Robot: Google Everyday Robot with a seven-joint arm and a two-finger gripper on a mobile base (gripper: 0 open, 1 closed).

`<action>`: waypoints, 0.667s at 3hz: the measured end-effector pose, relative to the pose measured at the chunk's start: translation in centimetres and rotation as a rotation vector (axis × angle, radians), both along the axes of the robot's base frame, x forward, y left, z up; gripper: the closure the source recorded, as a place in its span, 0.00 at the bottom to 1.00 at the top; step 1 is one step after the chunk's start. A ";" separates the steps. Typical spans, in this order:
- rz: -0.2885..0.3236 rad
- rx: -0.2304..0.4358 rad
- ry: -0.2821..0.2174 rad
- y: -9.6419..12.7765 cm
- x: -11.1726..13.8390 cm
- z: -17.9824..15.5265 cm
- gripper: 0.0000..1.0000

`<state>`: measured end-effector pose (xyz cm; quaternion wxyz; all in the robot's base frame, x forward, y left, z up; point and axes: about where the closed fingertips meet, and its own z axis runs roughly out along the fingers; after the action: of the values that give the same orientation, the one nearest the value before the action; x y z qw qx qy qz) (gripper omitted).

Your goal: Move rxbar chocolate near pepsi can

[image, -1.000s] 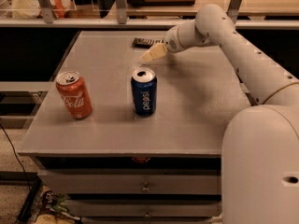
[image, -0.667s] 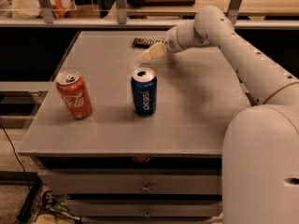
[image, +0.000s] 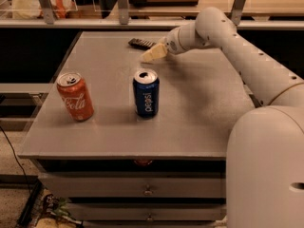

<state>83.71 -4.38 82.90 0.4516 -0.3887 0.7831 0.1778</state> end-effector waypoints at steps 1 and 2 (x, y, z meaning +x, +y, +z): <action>0.000 0.000 0.000 0.0 0.0 0.1 0.64; 0.000 0.000 0.000 0.0 0.0 0.3 0.87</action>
Offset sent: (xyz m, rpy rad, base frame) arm -0.0115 -0.0071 -0.0089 -0.0102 0.0137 -0.0148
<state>83.71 -4.38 83.17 0.4515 -0.3888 0.7832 0.1778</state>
